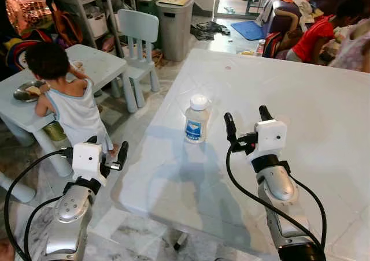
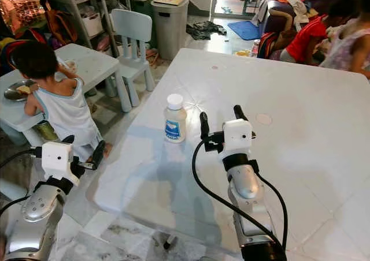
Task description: Restocking fridge
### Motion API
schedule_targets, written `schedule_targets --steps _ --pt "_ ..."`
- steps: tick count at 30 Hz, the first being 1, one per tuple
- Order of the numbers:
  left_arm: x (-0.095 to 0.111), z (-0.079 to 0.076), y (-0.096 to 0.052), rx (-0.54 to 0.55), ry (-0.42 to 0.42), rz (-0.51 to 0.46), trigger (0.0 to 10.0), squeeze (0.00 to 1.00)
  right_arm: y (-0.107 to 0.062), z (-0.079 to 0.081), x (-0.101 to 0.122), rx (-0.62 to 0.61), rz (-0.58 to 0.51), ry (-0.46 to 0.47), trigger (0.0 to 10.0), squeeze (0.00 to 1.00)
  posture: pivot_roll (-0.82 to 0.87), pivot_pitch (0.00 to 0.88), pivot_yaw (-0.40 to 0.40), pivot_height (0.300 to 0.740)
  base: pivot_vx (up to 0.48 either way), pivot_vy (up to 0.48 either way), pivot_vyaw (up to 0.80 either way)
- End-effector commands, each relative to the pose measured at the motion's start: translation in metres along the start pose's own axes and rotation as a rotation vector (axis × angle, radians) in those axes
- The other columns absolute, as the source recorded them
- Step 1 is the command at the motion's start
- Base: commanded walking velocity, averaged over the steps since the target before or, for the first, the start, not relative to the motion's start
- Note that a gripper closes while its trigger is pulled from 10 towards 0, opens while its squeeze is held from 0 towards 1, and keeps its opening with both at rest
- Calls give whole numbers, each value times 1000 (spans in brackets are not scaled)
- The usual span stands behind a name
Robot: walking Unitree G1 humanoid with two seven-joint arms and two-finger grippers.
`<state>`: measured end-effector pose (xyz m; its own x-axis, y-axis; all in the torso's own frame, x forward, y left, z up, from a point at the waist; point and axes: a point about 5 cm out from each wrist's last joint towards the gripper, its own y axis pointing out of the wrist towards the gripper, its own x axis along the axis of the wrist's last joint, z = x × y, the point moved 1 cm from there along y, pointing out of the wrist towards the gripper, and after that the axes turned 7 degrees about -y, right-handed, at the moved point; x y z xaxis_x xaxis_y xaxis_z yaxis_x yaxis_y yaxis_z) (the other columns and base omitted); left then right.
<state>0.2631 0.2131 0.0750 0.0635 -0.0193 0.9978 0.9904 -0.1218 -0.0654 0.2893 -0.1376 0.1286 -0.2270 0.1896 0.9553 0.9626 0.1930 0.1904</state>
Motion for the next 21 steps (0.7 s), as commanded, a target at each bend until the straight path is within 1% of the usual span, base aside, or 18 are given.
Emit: schedule_targets --steps 1,3,4,7,11,15,21 --pt "-2 15 -3 11 26 25 10000 0 10 5 9 62 -41 8 10000 0 24 0 13 740 0 0 0" --pt "0 21 -4 27 38 23 10000 0 14 6 14 95 -70 2 10000 0 27 0 13 740 0 0 0" --pt "3 25 -4 36 43 17 10000 0 18 6 17 99 -85 -4 10000 0 32 0 12 740 0 0 775" --pt "6 26 -4 44 45 4 10000 0 22 4 20 98 -93 -1 10000 0 44 0 8 740 0 0 673" --pt "9 25 -5 46 44 -12 10000 0 23 4 20 104 -100 2 10000 0 48 0 5 740 0 0 0" --pt "10 22 -6 43 41 -22 10000 0 21 7 20 129 -106 -8 10000 0 49 0 7 740 0 0 0" --pt "7 18 -7 29 37 -10 10000 0 23 8 22 164 -124 -8 10000 0 47 0 15 740 0 0 0"
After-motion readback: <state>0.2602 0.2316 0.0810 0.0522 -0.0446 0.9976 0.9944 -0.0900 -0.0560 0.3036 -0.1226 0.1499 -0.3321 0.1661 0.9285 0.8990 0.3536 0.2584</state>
